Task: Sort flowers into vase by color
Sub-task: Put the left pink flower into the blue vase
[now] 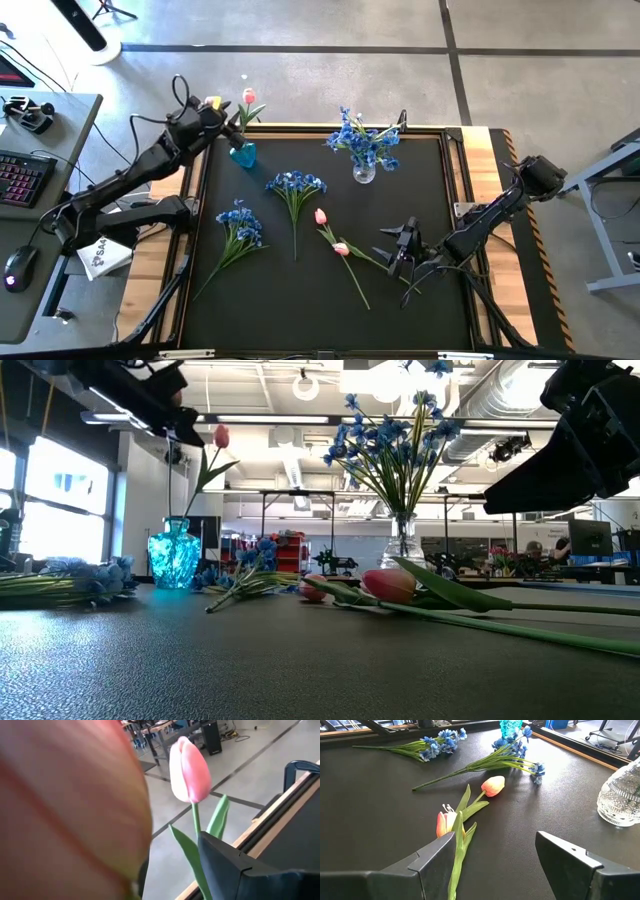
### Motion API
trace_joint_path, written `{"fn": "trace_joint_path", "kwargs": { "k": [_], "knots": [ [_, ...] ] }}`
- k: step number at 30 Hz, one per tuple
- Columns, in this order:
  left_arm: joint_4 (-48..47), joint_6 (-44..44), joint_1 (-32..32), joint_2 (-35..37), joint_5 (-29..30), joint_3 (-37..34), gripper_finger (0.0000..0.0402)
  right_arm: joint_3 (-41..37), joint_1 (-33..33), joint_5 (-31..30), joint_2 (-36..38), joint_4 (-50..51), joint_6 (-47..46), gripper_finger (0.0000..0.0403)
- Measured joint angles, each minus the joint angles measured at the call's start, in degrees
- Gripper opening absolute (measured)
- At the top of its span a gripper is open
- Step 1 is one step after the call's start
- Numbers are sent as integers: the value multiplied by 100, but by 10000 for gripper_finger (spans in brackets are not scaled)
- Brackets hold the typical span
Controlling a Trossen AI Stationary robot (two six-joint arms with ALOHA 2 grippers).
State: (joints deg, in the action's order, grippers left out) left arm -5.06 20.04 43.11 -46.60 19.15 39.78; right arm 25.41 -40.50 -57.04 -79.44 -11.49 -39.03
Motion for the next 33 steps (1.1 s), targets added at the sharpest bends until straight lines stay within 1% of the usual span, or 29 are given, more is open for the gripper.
{"fn": "trace_joint_path", "kwargs": {
  "k": [7,14,17,21,26,29,31,33],
  "knots": [
    [-400,12,9,-1,18,390,157,0,0,0,0,0,0,270],
    [-621,-34,254,-1,-9,724,157,0,-1,1,0,0,0,270],
    [-669,-106,389,-1,-164,867,157,0,-1,1,0,0,0,270],
    [-771,-424,549,-12,-517,928,157,0,1,0,0,0,0,270],
    [-1066,-817,729,-275,-754,928,158,0,-1,0,0,0,0,270],
    [-1154,-945,800,-517,-936,928,168,0,-1,2,0,0,0,270],
    [-1185,-950,804,-628,-961,937,180,0,0,10,0,0,-2,270],
    [-1469,-1074,808,-756,-919,1086,194,0,1,15,0,0,-29,270]
  ]
}}
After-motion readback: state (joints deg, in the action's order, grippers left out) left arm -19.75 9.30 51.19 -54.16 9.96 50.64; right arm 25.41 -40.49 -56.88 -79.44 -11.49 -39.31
